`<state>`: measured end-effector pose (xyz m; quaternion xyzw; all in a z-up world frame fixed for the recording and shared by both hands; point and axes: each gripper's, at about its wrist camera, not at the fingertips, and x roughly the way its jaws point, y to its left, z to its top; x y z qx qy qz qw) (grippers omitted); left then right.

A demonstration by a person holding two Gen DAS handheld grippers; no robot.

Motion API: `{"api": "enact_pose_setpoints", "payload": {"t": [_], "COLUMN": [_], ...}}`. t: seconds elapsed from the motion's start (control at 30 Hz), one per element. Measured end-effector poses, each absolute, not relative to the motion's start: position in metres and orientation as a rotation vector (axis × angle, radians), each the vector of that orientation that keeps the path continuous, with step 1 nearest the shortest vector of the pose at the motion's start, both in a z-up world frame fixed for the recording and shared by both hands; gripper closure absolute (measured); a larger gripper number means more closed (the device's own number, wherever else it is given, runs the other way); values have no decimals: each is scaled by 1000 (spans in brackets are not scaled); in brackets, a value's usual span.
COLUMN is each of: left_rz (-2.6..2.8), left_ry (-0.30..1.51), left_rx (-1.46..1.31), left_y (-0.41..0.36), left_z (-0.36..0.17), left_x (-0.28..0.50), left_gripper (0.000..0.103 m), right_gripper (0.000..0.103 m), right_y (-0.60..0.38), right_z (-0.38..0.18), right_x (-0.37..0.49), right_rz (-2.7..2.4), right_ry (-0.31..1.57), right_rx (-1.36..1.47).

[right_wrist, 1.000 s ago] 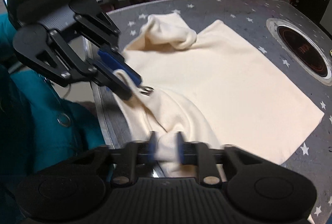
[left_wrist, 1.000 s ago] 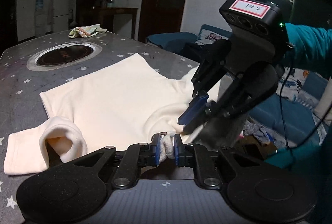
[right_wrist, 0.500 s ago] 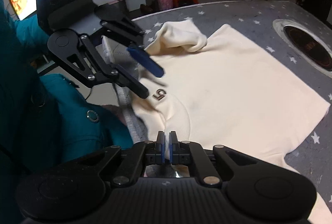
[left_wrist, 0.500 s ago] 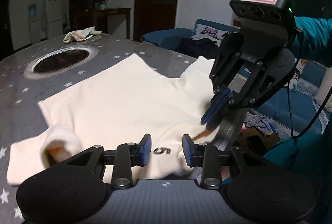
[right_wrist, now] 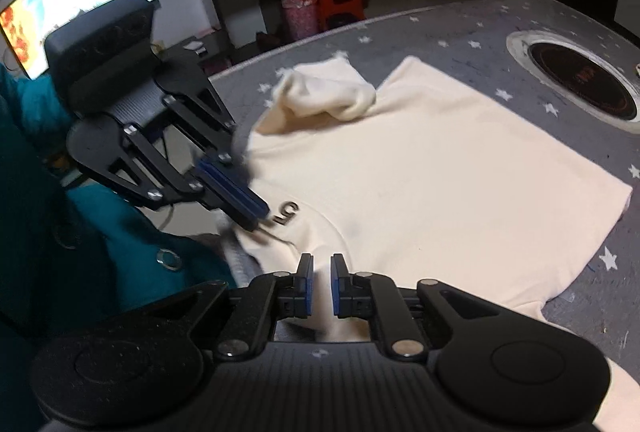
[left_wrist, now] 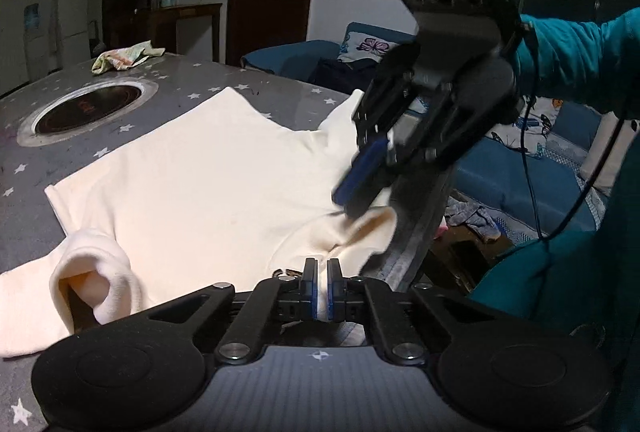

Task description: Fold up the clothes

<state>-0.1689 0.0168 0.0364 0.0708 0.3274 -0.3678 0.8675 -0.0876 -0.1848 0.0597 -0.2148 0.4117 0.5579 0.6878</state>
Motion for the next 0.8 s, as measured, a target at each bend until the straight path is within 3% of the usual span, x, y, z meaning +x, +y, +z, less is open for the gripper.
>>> {"api": "enact_pose_setpoints", "payload": {"t": [0.13,0.2,0.27,0.43,0.5,0.63,0.8], "left_rz": [-705,-647,-572,-332,-256,-160,-142], "left_ry": [640,608,590,606,630,692,752], "left_rx": [95,59,24,-29,-15,9,-36], "left_y": [24,32,42,66,73,84,97], "left_z": [50,61,70,78,73,57,42], "left_x": [-157,-148,-134,-79,-56,-18,10], "left_gripper": [92,83,68,61,58,53,49], "right_gripper": [94,92,85,80,71,68,56], "right_y": [-178,-179,-182,-193,-197,-202,-211], "right_z": [45,50,59,77,78,77,68], "right_x": [-89,-85,-78,-42,-23,16,60], "right_rz": [1263,1261,1238,1083,1001,857,731], "right_ry": [952,939,912,837,823,813,805], "right_rx": [-524,-518,-505,-449,-422,-374,-306]}}
